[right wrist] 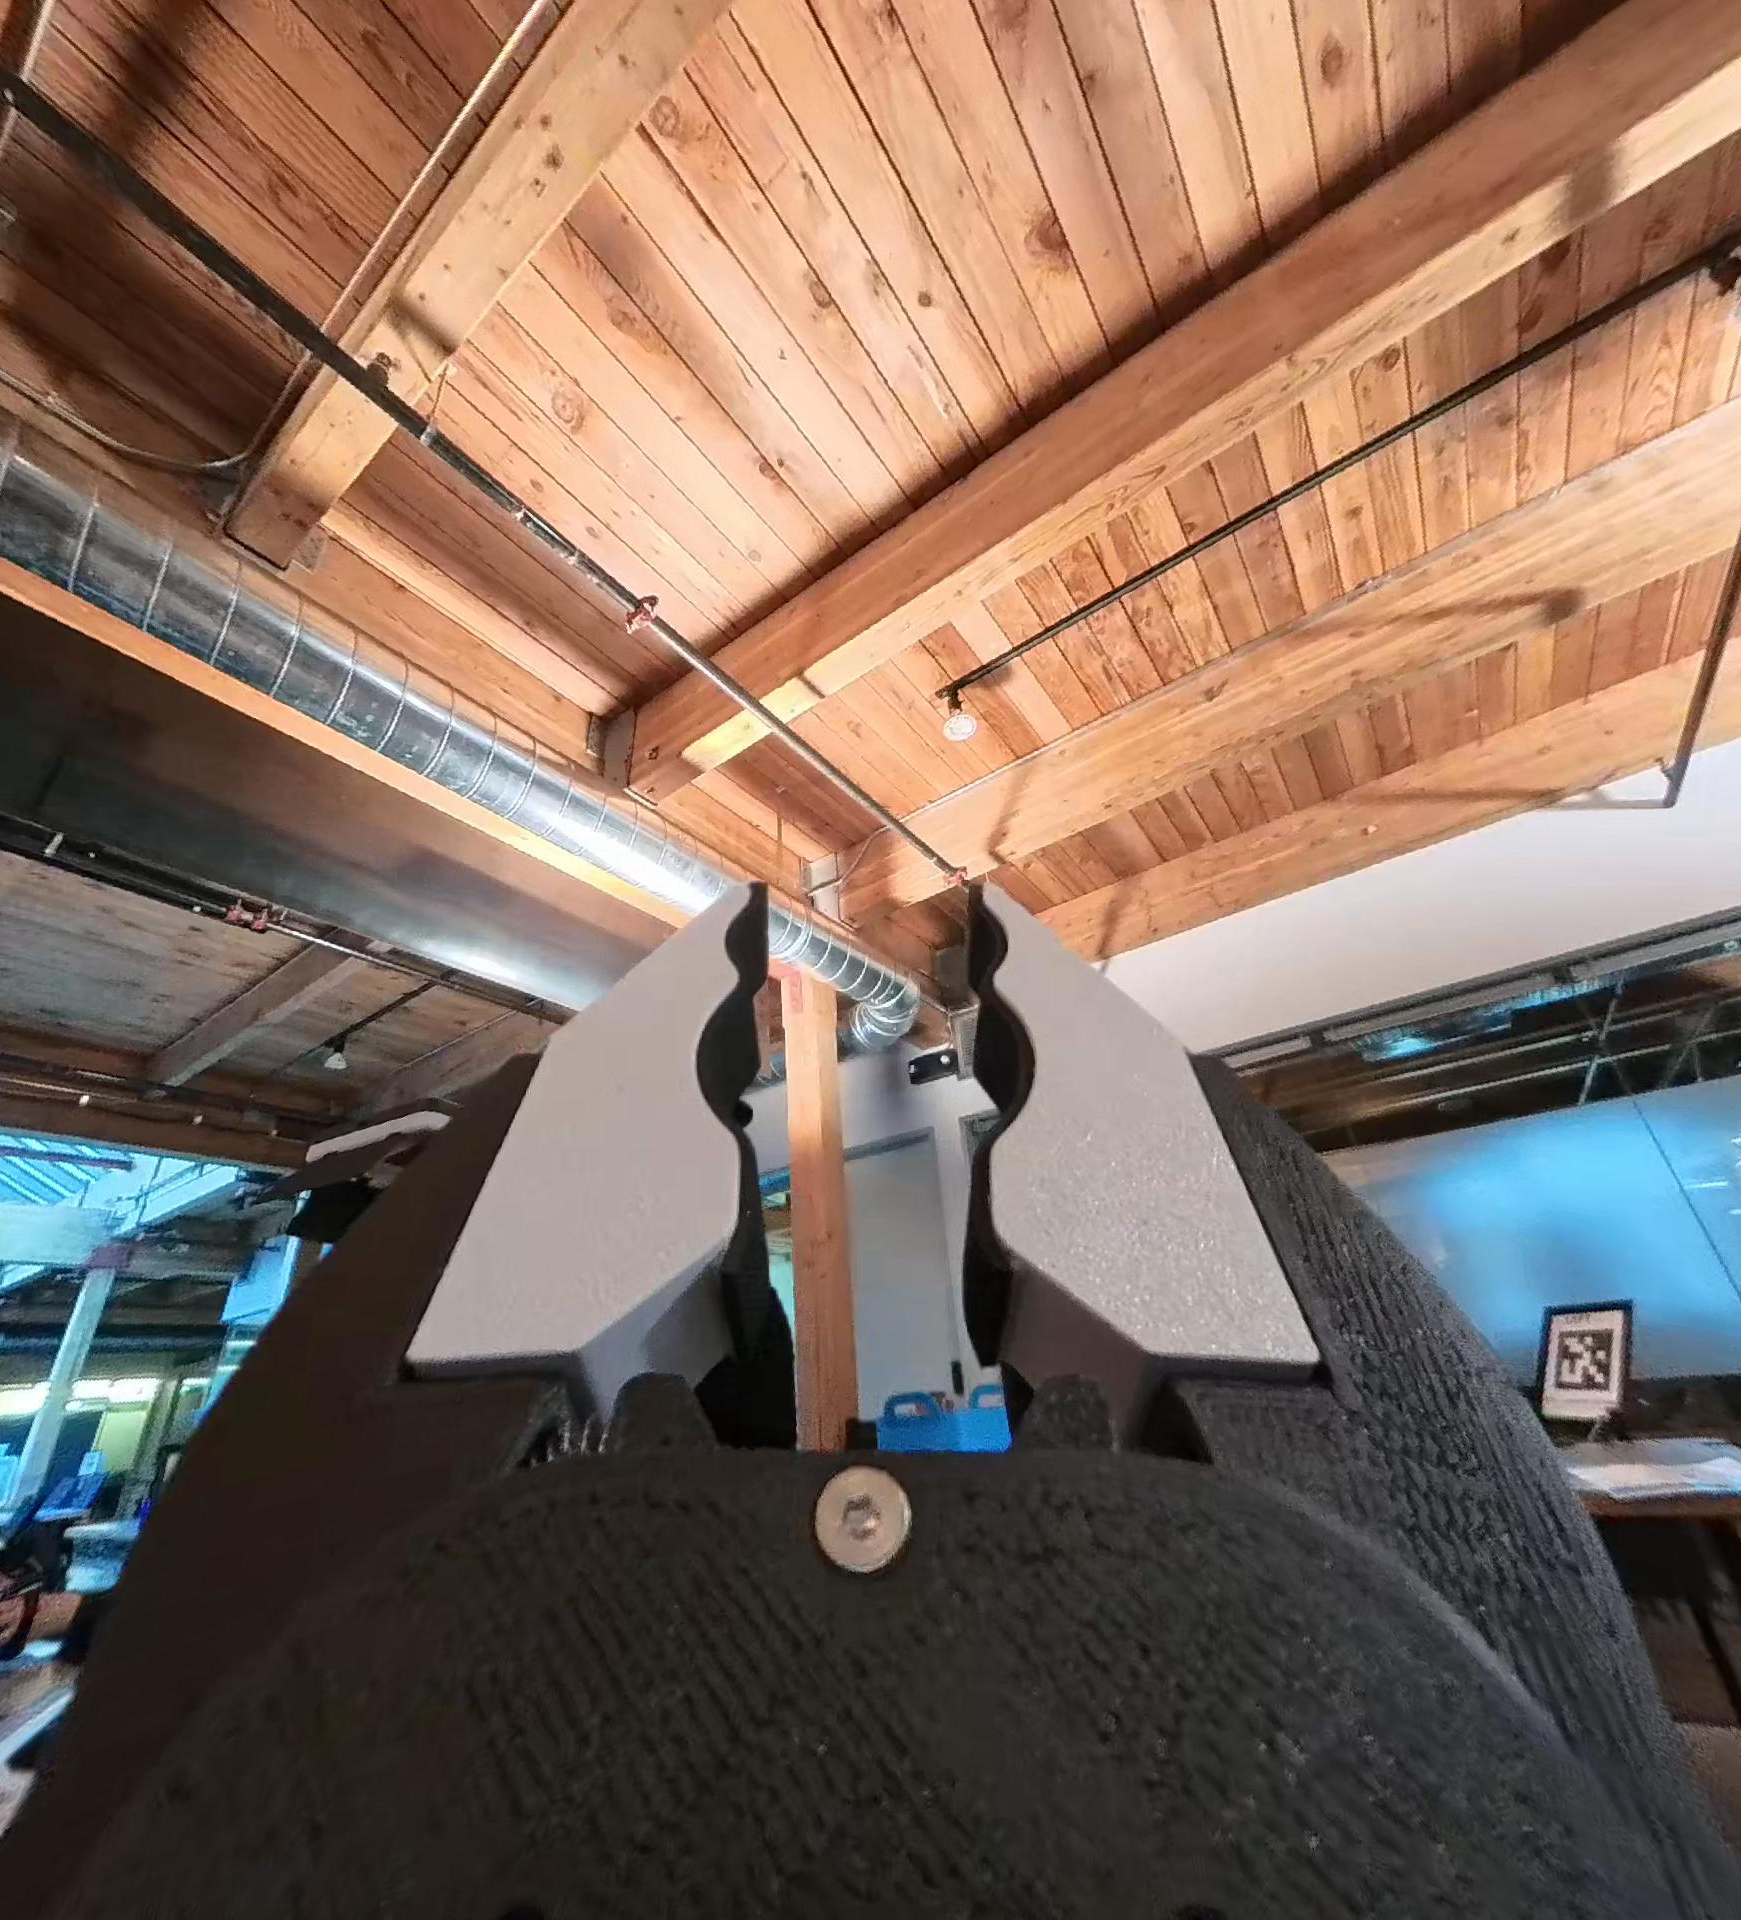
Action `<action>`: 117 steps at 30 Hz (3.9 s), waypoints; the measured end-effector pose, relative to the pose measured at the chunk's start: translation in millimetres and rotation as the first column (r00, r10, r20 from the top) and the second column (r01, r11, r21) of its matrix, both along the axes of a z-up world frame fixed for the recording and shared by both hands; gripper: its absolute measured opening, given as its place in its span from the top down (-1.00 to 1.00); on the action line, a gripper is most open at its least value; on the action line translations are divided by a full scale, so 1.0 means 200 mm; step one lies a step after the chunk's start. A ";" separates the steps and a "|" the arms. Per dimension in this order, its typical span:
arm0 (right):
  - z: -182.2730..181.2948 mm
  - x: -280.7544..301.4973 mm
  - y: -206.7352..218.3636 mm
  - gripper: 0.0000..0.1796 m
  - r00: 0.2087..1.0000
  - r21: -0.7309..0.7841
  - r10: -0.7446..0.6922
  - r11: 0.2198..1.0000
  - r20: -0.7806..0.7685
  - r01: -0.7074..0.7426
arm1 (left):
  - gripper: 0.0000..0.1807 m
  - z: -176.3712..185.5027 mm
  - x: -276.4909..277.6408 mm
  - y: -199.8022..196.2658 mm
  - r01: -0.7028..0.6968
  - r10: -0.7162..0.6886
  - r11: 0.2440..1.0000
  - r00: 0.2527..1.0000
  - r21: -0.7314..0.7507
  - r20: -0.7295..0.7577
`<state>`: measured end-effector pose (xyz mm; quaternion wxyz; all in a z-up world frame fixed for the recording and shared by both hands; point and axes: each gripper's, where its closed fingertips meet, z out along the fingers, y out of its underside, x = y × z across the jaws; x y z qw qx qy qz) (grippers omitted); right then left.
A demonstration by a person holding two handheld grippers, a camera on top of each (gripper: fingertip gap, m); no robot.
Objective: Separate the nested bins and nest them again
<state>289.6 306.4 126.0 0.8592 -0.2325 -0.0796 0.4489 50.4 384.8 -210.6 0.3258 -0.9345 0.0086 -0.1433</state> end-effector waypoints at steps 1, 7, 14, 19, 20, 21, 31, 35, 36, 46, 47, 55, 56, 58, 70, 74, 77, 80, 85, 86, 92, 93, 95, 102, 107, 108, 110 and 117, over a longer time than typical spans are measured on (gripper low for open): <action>0.00 0.00 0.00 0.59 1.000 0.004 0.005 1.000 -0.004 -0.005 | -0.23 -0.03 -0.02 -0.01 -0.014 0.012 0.999 0.999 -0.045 -0.048; -0.01 -0.13 0.02 0.59 0.990 -0.037 0.079 0.996 0.119 -0.075 | -0.08 -0.18 -0.10 -0.10 -0.023 -0.033 0.953 0.983 -0.302 -0.180; -0.02 -0.15 0.04 0.59 0.984 -0.048 0.122 0.992 0.129 -0.116 | 0.83 -0.15 -0.11 -0.09 0.097 -0.151 0.951 0.974 -0.292 -0.168; -0.02 -0.14 0.04 0.59 0.985 -0.047 0.120 0.992 0.126 -0.114 | 0.87 -0.15 -0.15 -0.06 0.151 -0.201 0.950 0.965 -0.274 -0.166; -0.02 -0.14 0.03 0.59 0.985 -0.047 0.119 0.992 0.125 -0.114 | 0.88 -0.14 -0.15 -0.06 0.164 -0.214 0.949 0.962 -0.270 -0.167; -0.02 -0.13 0.03 0.59 0.985 -0.046 0.118 0.993 0.123 -0.113 | 0.89 -0.14 -0.15 -0.06 0.181 -0.230 0.946 0.959 -0.268 -0.165; -0.02 -0.09 0.07 0.59 0.968 -0.077 0.243 0.968 0.070 -0.238 | 0.97 0.00 -0.15 -0.04 0.298 -0.286 0.936 0.954 -0.190 0.087; -0.03 -0.06 0.12 0.59 0.968 -0.097 0.246 0.966 0.045 -0.241 | 0.97 0.19 -0.26 -0.04 0.258 -0.252 0.959 0.966 -0.117 0.066; -0.03 -0.05 0.12 0.59 0.968 -0.099 0.249 0.965 0.038 -0.244 | 0.98 0.25 -0.32 -0.04 0.237 -0.233 0.966 0.971 -0.106 0.045; -0.03 0.01 0.12 0.59 0.974 -0.091 0.226 0.970 0.015 -0.224 | 0.98 0.63 -1.10 -0.22 -0.145 0.133 0.987 0.978 -0.064 -0.161; -0.03 0.00 0.13 0.59 0.973 -0.093 0.228 0.970 0.016 -0.226 | 0.98 0.63 -1.16 -0.26 -0.172 0.159 0.982 0.975 -0.073 -0.157; -0.03 -0.01 0.14 0.59 0.972 -0.100 0.234 0.968 0.020 -0.231 | 0.98 0.49 -1.40 -0.44 -0.301 0.274 0.942 0.945 -0.147 -0.178; -0.03 -0.01 0.14 0.59 0.972 -0.100 0.234 0.968 0.022 -0.230 | 0.98 0.46 -1.40 -0.45 -0.303 0.275 0.940 0.946 -0.160 -0.171; -0.03 -0.01 0.14 0.59 0.972 -0.100 0.234 0.968 0.023 -0.231 | 0.98 0.41 -1.39 -0.46 -0.298 0.276 0.937 0.952 -0.184 -0.136; -0.04 -0.02 0.15 0.59 0.972 -0.103 0.234 0.968 0.022 -0.230 | 0.98 0.27 -1.45 -0.42 -0.326 0.311 0.920 0.945 -0.217 -0.103; -0.04 -0.02 0.15 0.59 0.972 -0.103 0.234 0.968 0.023 -0.230 | 0.98 0.26 -1.45 -0.41 -0.327 0.317 0.923 0.945 -0.203 -0.080; -0.04 -0.03 0.16 0.59 0.972 -0.108 0.233 0.968 0.026 -0.229 | 0.98 0.25 -1.46 -0.41 -0.334 0.319 0.921 0.942 -0.202 -0.104; -0.04 -0.05 0.17 0.59 0.971 -0.114 0.238 0.966 0.033 -0.233 | 0.98 0.24 -1.45 -0.40 -0.327 0.318 0.925 0.945 -0.193 -0.079; -0.05 -0.06 0.17 0.59 0.969 -0.115 0.242 0.965 0.039 -0.236 | 0.98 0.22 -1.44 -0.38 -0.323 0.325 0.927 0.946 -0.191 -0.024; -0.04 -0.06 0.17 0.59 0.970 -0.114 0.241 0.965 0.040 -0.236 | 0.98 0.21 -1.44 -0.39 -0.328 0.330 0.925 0.944 -0.192 -0.022; -0.05 -0.05 0.18 0.59 0.970 -0.118 0.241 0.965 0.033 -0.235 | 0.29 0.27 -1.43 -0.36 -0.350 0.355 0.932 0.934 -0.090 0.039; -0.05 -0.04 0.18 0.59 0.970 -0.120 0.240 0.965 0.030 -0.235 | 0.22 0.30 -1.42 -0.36 -0.335 0.336 0.941 0.941 -0.045 0.034; -0.05 -0.04 0.19 0.59 0.970 -0.121 0.240 0.964 0.026 -0.236 | 0.18 0.35 -1.39 -0.37 -0.296 0.296 0.955 0.955 0.024 0.015; -0.05 -0.02 0.20 0.59 0.972 -0.122 0.234 0.966 0.017 -0.230 | 0.01 0.48 -1.09 -0.49 -0.112 0.104 0.973 0.993 0.200 0.051; -0.05 -0.01 0.21 0.59 0.973 -0.122 0.230 0.966 0.011 -0.227 | 0.03 0.43 -0.93 -0.61 -0.125 0.129 0.935 0.992 0.330 0.012; -0.05 -0.01 0.21 0.59 0.973 -0.122 0.230 0.966 0.010 -0.228 | 0.07 0.40 -0.92 -0.63 -0.144 0.156 0.929 0.988 0.341 -0.008; -0.05 -0.01 0.20 0.59 0.973 -0.121 0.231 0.966 0.012 -0.228 | 0.16 0.34 -0.92 -0.65 -0.183 0.211 0.914 0.977 0.363 -0.041; -0.05 -0.07 0.18 0.59 0.970 -0.113 0.238 0.966 0.040 -0.232 | 0.85 0.18 -0.91 -0.67 -0.231 0.275 0.892 0.960 0.387 -0.061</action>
